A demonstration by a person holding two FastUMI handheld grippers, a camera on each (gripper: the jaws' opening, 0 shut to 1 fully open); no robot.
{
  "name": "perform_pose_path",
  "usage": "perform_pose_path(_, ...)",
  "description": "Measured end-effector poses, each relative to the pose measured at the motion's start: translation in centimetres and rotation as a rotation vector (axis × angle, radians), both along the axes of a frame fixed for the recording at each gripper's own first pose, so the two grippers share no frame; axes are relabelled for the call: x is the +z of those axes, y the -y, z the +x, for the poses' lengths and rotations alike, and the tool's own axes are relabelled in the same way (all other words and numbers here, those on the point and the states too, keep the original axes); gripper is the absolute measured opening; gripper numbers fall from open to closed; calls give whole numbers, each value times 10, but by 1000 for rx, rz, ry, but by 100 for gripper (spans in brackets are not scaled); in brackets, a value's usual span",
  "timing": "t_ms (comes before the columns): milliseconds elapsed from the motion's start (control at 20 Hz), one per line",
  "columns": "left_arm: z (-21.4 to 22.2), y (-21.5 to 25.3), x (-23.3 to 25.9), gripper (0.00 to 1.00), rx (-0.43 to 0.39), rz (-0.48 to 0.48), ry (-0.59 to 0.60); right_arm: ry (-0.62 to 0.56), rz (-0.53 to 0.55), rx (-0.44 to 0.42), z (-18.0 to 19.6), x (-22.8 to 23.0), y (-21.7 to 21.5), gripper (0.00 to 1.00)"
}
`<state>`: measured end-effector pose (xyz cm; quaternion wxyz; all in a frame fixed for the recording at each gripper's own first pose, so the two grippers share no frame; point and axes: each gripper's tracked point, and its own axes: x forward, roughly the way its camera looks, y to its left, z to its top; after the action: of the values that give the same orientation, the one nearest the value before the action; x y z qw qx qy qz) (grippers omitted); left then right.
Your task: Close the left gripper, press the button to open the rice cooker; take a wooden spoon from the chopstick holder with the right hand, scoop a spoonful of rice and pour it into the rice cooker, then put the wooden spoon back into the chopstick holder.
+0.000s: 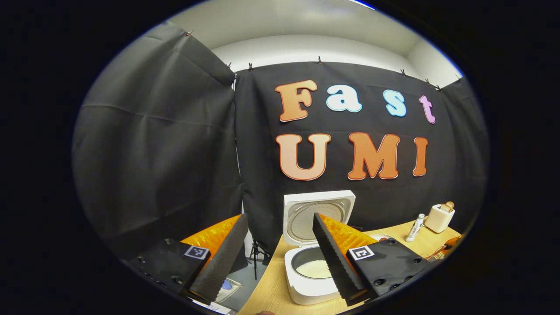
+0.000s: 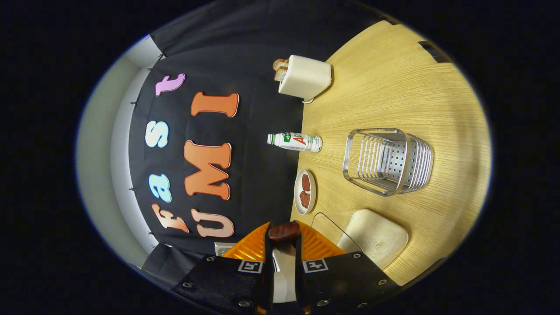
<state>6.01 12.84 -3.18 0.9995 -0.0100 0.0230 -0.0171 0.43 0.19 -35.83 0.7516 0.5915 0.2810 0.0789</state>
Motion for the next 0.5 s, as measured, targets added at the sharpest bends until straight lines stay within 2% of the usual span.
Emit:
perform_pose_path(200, -3, -5, -3, 100, 17, -11, -5, -35, -5, 3, -2, -8, 2, 19)
perform_pose_path(500, -4, -11, -6, 100, 31, -30, -10, -22, 29, 2, 8, 18, -4, 19)
